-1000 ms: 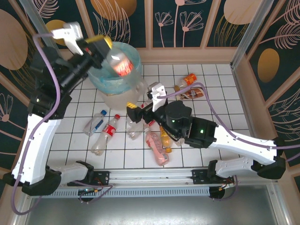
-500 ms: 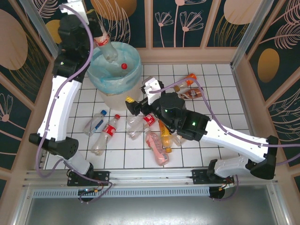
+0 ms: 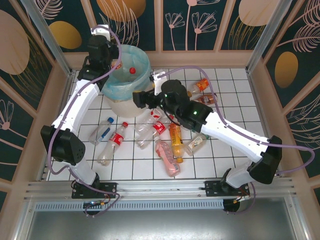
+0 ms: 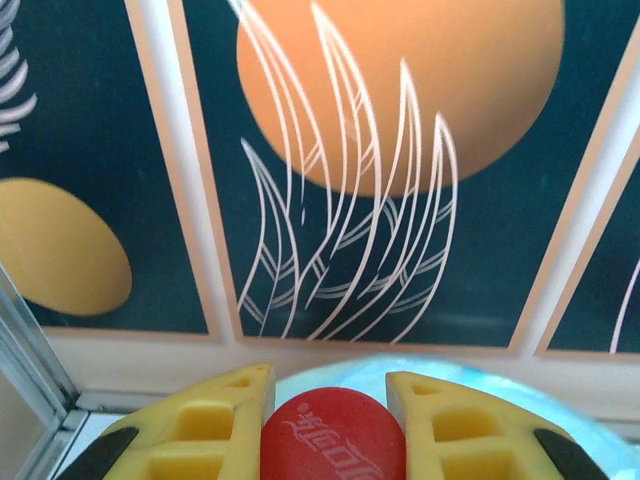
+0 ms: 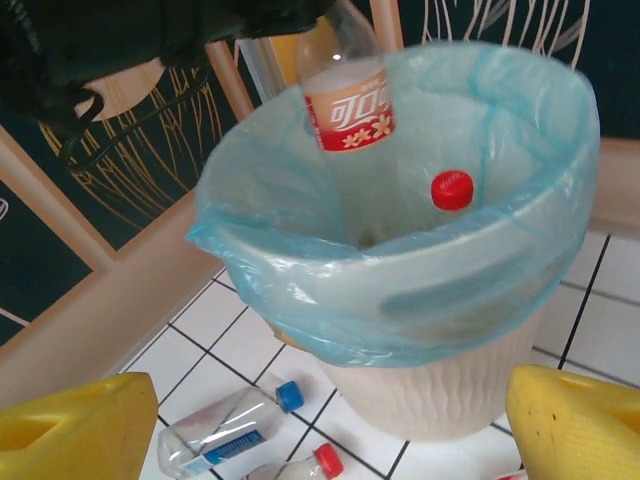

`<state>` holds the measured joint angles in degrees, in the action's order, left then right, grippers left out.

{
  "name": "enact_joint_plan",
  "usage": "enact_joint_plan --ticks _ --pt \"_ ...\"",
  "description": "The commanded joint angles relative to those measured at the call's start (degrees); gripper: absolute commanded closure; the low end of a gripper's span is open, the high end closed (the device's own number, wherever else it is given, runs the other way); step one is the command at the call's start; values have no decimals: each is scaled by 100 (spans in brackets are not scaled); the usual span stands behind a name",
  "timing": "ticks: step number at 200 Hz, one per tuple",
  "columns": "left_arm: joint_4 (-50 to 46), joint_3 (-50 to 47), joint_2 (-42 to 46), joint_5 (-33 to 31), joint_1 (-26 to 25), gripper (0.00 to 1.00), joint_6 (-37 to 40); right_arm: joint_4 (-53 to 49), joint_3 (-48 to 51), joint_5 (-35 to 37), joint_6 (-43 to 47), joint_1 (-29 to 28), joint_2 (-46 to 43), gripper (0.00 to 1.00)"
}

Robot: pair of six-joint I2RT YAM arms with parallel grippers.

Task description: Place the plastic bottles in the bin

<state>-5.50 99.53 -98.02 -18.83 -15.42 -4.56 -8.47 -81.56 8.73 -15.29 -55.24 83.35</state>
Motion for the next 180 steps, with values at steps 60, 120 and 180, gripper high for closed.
enact_joint_plan --ticks 60,120,180 --pt "1096 -1162 204 112 39 100 124 14 199 -584 -1028 -22 -297 13" --pt "1171 -1348 169 292 55 72 -11 -68 283 -475 -1095 -26 -414 14" --pt "1091 -1195 178 330 51 53 -36 -64 279 -451 -1091 -22 -391 14"
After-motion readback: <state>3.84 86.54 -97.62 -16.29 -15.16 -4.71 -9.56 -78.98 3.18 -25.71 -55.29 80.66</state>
